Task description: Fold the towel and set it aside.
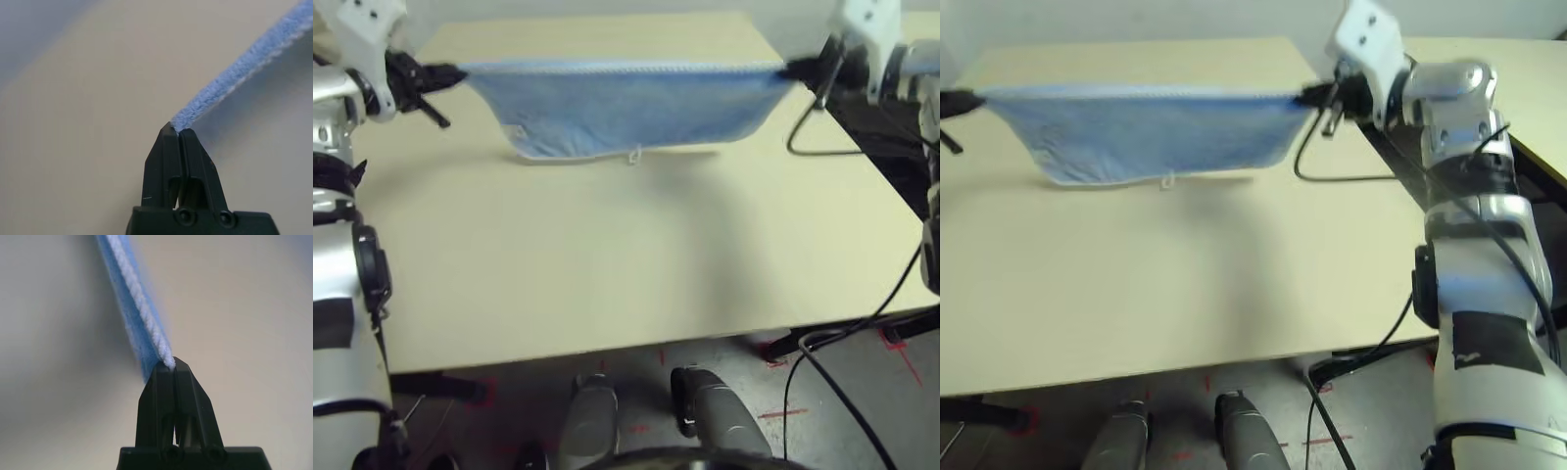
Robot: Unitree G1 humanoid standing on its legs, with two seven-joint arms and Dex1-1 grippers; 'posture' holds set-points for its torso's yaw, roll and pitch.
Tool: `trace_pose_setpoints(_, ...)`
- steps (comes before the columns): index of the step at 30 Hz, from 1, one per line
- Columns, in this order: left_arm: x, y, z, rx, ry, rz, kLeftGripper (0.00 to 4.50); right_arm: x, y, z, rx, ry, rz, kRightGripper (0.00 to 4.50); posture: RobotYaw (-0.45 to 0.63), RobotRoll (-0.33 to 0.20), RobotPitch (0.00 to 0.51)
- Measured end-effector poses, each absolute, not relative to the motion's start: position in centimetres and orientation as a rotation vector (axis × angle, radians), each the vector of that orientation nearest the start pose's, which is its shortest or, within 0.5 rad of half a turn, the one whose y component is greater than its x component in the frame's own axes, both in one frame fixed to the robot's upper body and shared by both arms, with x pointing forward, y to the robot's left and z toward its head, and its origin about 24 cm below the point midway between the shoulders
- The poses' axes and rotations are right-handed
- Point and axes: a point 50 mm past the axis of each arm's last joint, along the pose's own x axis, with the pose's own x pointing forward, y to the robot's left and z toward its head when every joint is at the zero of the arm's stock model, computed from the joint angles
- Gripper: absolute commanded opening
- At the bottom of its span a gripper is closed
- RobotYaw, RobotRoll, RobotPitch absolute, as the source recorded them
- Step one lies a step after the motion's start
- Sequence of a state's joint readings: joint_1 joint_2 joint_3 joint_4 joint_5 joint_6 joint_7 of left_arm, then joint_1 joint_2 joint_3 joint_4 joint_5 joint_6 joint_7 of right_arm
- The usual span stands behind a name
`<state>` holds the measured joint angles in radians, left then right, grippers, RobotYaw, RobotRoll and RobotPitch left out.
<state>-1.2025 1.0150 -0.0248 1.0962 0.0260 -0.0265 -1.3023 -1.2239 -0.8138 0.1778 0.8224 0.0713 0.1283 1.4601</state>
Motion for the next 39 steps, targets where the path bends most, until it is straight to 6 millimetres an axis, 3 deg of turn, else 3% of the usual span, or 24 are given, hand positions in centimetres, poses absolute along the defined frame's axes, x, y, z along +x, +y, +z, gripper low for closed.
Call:
trace_pose_setpoints(4, 30.7, 35.0, 29.9, 0.509, 0.326, -0.788, 0.04, 32.8, -25.2, 30.6, -0.461, 0.358, 1.158, 0.0, 0.02, 0.0, 0.114)
trace_pose_setpoints(9, 28.9, 34.2, 32.0, 0.364, 0.358, -0.858, 0.04, 30.7, -22.8, 33.2, -0.169, 0.42, 1.307, 0.0, 0.03, 0.0, 0.113)
trace_pose_setpoints(12, 28.9, 33.9, 31.8, 0.294, 0.368, -0.887, 0.04, 30.6, -22.3, 34.3, -0.134, 0.391, 1.342, 0.0, 0.03, 0.0, 0.115)
trace_pose_setpoints(17, 29.9, 34.7, 30.7, 0.301, 0.374, -0.819, 0.04, 33.3, -22.2, 32.9, -0.281, 0.334, 1.235, 0.0, 0.02, 0.0, 0.118)
trace_pose_setpoints(21, 31.9, 34.7, 29.0, 0.37, 0.368, -0.692, 0.04, 36.2, -22.5, 32.0, -0.441, 0.194, 1.022, 0.0, 0.02, 0.0, 0.122)
trace_pose_setpoints(24, 33.5, 34.4, 29.4, 0.465, 0.288, -0.551, 0.04, 37.9, -22.4, 32.4, -0.555, 0.047, 0.851, 0.0, 0.02, 0.0, 0.128)
trace_pose_setpoints(30, 34.9, 33.6, 32.7, 0.651, 0.068, -0.317, 0.04, 38.3, -21.8, 36.2, -0.747, -0.239, 0.624, 0.0, 0.02, 0.0, 0.132)
trace_pose_setpoints(34, 35.0, 33.5, 34.6, 0.734, -0.055, -0.195, 0.04, 38.0, -21.5, 37.3, -0.892, -0.356, 0.554, 0.0, 0.02, 0.0, 0.134)
trace_pose_setpoints(37, 34.8, 33.6, 34.7, 0.785, -0.076, -0.185, 0.04, 38.1, -21.5, 36.4, -0.948, -0.356, 0.565, 0.0, 0.02, 0.0, 0.138)
trace_pose_setpoints(39, 34.8, 33.9, 33.0, 0.815, -0.029, -0.238, 0.04, 38.4, -21.9, 34.0, -0.963, -0.304, 0.612, 0.0, 0.02, 0.0, 0.141)
